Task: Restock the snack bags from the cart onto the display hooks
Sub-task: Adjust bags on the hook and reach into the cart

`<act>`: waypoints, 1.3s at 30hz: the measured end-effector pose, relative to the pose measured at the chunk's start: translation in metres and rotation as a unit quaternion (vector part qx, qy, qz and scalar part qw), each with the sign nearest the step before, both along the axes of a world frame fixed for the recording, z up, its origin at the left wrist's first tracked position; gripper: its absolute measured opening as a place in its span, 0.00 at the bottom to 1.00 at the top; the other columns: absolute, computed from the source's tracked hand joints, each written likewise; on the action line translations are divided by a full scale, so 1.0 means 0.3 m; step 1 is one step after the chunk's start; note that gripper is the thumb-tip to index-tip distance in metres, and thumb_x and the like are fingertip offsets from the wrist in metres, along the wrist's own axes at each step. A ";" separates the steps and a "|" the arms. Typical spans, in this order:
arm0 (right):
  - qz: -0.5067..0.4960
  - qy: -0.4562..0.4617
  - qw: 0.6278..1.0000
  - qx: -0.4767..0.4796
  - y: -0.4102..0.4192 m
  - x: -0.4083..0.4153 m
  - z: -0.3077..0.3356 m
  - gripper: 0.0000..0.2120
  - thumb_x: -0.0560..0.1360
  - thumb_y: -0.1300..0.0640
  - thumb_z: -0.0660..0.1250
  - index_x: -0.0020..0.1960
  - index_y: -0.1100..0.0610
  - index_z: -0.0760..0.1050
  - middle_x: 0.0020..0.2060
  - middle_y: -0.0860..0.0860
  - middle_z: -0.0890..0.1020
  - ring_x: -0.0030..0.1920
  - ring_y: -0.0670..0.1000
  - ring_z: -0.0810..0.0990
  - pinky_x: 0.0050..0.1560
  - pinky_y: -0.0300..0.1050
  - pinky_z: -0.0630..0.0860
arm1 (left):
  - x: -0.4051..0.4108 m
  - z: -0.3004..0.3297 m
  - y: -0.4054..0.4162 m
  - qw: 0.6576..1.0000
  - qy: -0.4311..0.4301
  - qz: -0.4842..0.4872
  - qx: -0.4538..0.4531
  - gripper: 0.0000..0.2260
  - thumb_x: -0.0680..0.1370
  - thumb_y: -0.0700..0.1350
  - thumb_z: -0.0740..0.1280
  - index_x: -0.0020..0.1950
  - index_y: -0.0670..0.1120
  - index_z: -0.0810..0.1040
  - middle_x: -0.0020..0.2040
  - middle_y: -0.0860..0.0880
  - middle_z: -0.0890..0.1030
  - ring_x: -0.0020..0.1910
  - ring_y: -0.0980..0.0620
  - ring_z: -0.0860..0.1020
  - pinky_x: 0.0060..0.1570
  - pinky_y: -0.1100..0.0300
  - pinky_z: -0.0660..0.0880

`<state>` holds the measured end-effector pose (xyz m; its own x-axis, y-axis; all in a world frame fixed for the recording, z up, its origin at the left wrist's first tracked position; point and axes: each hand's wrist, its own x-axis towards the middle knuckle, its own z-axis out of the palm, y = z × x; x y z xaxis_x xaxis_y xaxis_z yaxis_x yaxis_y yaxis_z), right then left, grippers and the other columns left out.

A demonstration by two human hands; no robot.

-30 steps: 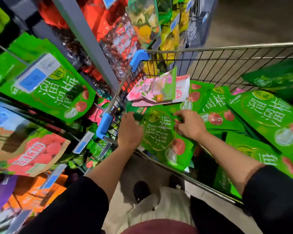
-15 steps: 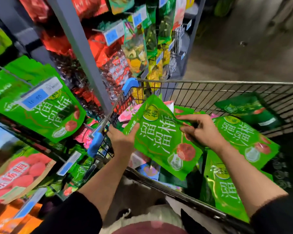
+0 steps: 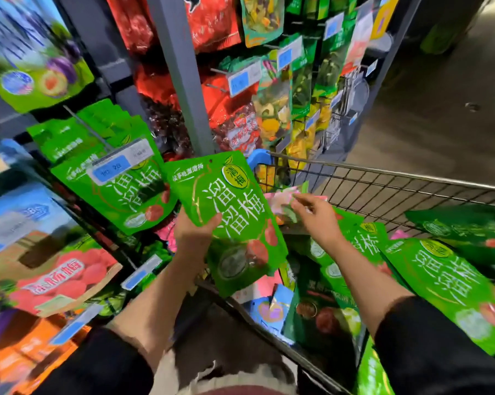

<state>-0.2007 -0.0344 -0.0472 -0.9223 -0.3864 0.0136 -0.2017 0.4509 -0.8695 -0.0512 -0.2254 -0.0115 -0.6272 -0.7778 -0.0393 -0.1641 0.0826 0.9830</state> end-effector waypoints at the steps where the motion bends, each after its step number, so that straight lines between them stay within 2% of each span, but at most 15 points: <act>1: 0.004 0.018 0.999 0.047 -0.018 -0.037 -0.020 0.15 0.77 0.56 0.67 0.61 0.61 0.78 0.57 0.54 0.81 0.57 0.53 0.79 0.57 0.45 0.71 | 0.008 0.002 -0.018 1.000 -0.019 0.009 -0.013 0.18 0.67 0.36 0.76 0.55 0.41 0.77 0.44 0.56 0.81 0.40 0.64 0.80 0.47 0.63 0.79; 3: 0.040 0.061 0.988 0.139 -0.060 -0.110 -0.048 0.15 0.78 0.56 0.66 0.62 0.62 0.77 0.60 0.58 0.79 0.61 0.57 0.77 0.60 0.49 0.71 | 0.023 0.017 -0.037 0.998 -0.048 0.025 -0.029 0.18 0.69 0.33 0.74 0.53 0.48 0.75 0.44 0.56 0.78 0.44 0.56 0.81 0.50 0.55 0.79; 6: 0.104 0.121 0.951 0.264 -0.135 -0.210 -0.064 0.15 0.79 0.55 0.63 0.62 0.63 0.75 0.61 0.61 0.76 0.63 0.61 0.73 0.61 0.52 0.69 | 0.036 0.015 -0.045 0.993 -0.084 0.036 -0.069 0.22 0.68 0.40 0.77 0.56 0.53 0.72 0.49 0.51 0.79 0.53 0.45 0.79 0.55 0.45 0.77; 10: 0.195 0.141 0.870 0.430 -0.188 -0.282 -0.063 0.21 0.81 0.51 0.56 0.71 0.57 0.66 0.70 0.59 0.67 0.72 0.58 0.63 0.72 0.58 0.57 | 0.045 0.010 -0.015 0.983 -0.143 0.053 -0.102 0.22 0.71 0.36 0.74 0.63 0.44 0.73 0.56 0.43 0.81 0.54 0.50 0.79 0.52 0.63 0.71; 13: 0.231 0.094 0.816 0.521 -0.120 -0.243 -0.116 0.27 0.81 0.42 0.52 0.77 0.49 0.54 0.75 0.55 0.60 0.76 0.55 0.57 0.72 0.68 0.46 | 0.060 -0.022 0.014 0.974 -0.188 0.060 -0.111 0.20 0.73 0.38 0.73 0.63 0.39 0.73 0.58 0.43 0.80 0.55 0.49 0.78 0.50 0.66 0.67; 18: 0.188 0.151 0.833 0.498 0.042 -0.061 -0.165 0.26 0.79 0.43 0.57 0.75 0.46 0.59 0.68 0.51 0.70 0.71 0.53 0.65 0.71 0.69 0.42 | 0.098 -0.094 0.066 0.940 -0.288 0.055 -0.176 0.17 0.75 0.43 0.71 0.55 0.33 0.72 0.50 0.33 0.79 0.50 0.35 0.77 0.44 0.50 0.68; 20: 0.188 0.220 0.830 0.477 0.063 0.011 -0.194 0.19 0.78 0.45 0.59 0.67 0.49 0.71 0.56 0.52 0.78 0.62 0.54 0.75 0.70 0.66 0.41 | 0.099 -0.107 0.076 0.927 -0.314 0.053 -0.199 0.16 0.76 0.44 0.70 0.52 0.32 0.72 0.46 0.32 0.78 0.47 0.33 0.77 0.43 0.46 0.68; 22: 0.177 0.283 0.834 0.439 0.050 0.039 -0.201 0.10 0.76 0.51 0.62 0.53 0.53 0.78 0.44 0.54 0.82 0.49 0.56 0.81 0.70 0.60 0.49 | 0.092 -0.105 0.083 0.921 -0.324 0.061 -0.207 0.15 0.77 0.44 0.69 0.51 0.33 0.71 0.45 0.32 0.78 0.47 0.33 0.76 0.41 0.48 0.65; 24: 0.165 0.231 0.852 0.441 0.003 0.022 -0.164 0.08 0.76 0.57 0.61 0.51 0.57 0.76 0.44 0.57 0.82 0.46 0.58 0.82 0.59 0.52 0.65 | 0.085 -0.098 0.086 0.920 -0.327 0.063 -0.205 0.13 0.77 0.44 0.69 0.48 0.36 0.69 0.45 0.33 0.78 0.46 0.34 0.76 0.39 0.51 0.62; 26: 0.111 0.182 0.885 0.413 -0.059 -0.029 -0.133 0.11 0.79 0.56 0.58 0.56 0.61 0.73 0.48 0.60 0.81 0.48 0.62 0.81 0.42 0.49 0.68 | 0.081 -0.101 0.082 0.918 -0.331 0.063 -0.210 0.12 0.78 0.44 0.68 0.46 0.38 0.68 0.43 0.34 0.78 0.45 0.34 0.77 0.39 0.50 0.63; 27: 0.089 0.182 0.899 0.388 -0.087 -0.062 -0.131 0.13 0.80 0.55 0.57 0.57 0.63 0.72 0.50 0.62 0.80 0.48 0.64 0.81 0.39 0.50 0.69 | 0.080 -0.103 0.081 0.914 -0.340 0.062 -0.213 0.13 0.78 0.45 0.68 0.45 0.38 0.66 0.40 0.36 0.77 0.44 0.35 0.77 0.38 0.51 0.63; 30: 0.102 0.174 0.927 0.316 -0.178 -0.173 -0.151 0.14 0.77 0.58 0.63 0.60 0.65 0.70 0.55 0.62 0.74 0.54 0.64 0.76 0.51 0.56 0.74 | 0.074 -0.119 0.080 0.900 -0.368 0.063 -0.223 0.15 0.79 0.47 0.67 0.43 0.40 0.64 0.31 0.46 0.68 0.37 0.38 0.74 0.35 0.53 0.61; 33: 0.156 0.021 0.948 0.278 -0.280 -0.272 -0.150 0.19 0.78 0.55 0.64 0.65 0.63 0.66 0.60 0.62 0.74 0.60 0.62 0.74 0.59 0.55 0.72 | 0.068 -0.133 0.074 0.892 -0.383 0.074 -0.228 0.16 0.79 0.48 0.67 0.41 0.39 0.65 0.32 0.42 0.71 0.36 0.38 0.74 0.34 0.52 0.61; 35: 0.192 -0.058 0.946 0.254 -0.348 -0.324 -0.159 0.08 0.78 0.53 0.65 0.52 0.55 0.69 0.54 0.59 0.76 0.55 0.59 0.76 0.58 0.54 0.72 | 0.062 -0.141 0.066 0.881 -0.403 0.077 -0.234 0.16 0.79 0.49 0.66 0.41 0.39 0.65 0.38 0.35 0.76 0.41 0.35 0.76 0.36 0.51 0.62; 39: 0.200 -0.145 0.960 0.134 -0.432 -0.423 -0.235 0.15 0.65 0.55 0.76 0.42 0.53 0.70 0.44 0.56 0.79 0.46 0.57 0.80 0.51 0.53 0.80 | 0.042 -0.132 0.062 0.865 -0.442 0.081 -0.223 0.16 0.80 0.51 0.63 0.42 0.39 0.66 0.43 0.35 0.77 0.46 0.36 0.76 0.38 0.53 0.61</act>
<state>-0.3274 -0.1641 -0.1178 -0.6501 -0.6634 -0.3706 -0.1721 0.6036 -0.7785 -0.0387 -0.2067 -0.0512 -0.3869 -0.9140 -0.1222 -0.8803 0.3266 0.3442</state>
